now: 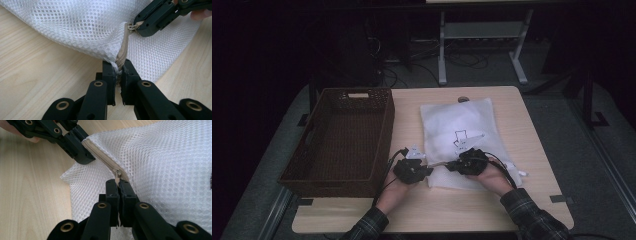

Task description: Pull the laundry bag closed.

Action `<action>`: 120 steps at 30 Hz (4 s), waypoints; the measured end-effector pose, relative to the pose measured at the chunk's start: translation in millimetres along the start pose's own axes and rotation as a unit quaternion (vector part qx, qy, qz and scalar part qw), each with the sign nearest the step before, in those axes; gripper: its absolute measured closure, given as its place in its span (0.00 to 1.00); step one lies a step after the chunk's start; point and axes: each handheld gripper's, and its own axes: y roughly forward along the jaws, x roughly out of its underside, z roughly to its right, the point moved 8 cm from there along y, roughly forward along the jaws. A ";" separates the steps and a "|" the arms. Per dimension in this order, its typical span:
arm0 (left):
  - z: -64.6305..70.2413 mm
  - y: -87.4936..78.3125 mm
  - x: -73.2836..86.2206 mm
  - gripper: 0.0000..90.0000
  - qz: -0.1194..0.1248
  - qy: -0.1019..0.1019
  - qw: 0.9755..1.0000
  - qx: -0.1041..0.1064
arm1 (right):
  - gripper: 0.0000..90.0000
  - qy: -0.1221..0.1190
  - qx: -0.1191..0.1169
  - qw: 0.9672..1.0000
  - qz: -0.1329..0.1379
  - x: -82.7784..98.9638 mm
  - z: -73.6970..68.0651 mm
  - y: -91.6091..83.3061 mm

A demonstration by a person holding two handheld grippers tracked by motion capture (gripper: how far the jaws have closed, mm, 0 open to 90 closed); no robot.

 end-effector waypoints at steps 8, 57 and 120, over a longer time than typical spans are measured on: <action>2.0 0.5 0.2 0.93 -0.002 0.002 1.000 0.002 | 0.96 -0.003 0.014 1.000 -0.004 3.7 -0.8 -3.6; -1.5 -2.1 2.7 0.93 -0.006 -0.012 1.000 0.000 | 0.96 0.013 0.056 0.998 -0.002 21.7 9.9 -27.8; -9.0 -3.9 6.6 0.93 -0.005 -0.027 1.000 -0.009 | 0.96 0.085 0.142 0.986 0.023 79.2 52.8 -107.0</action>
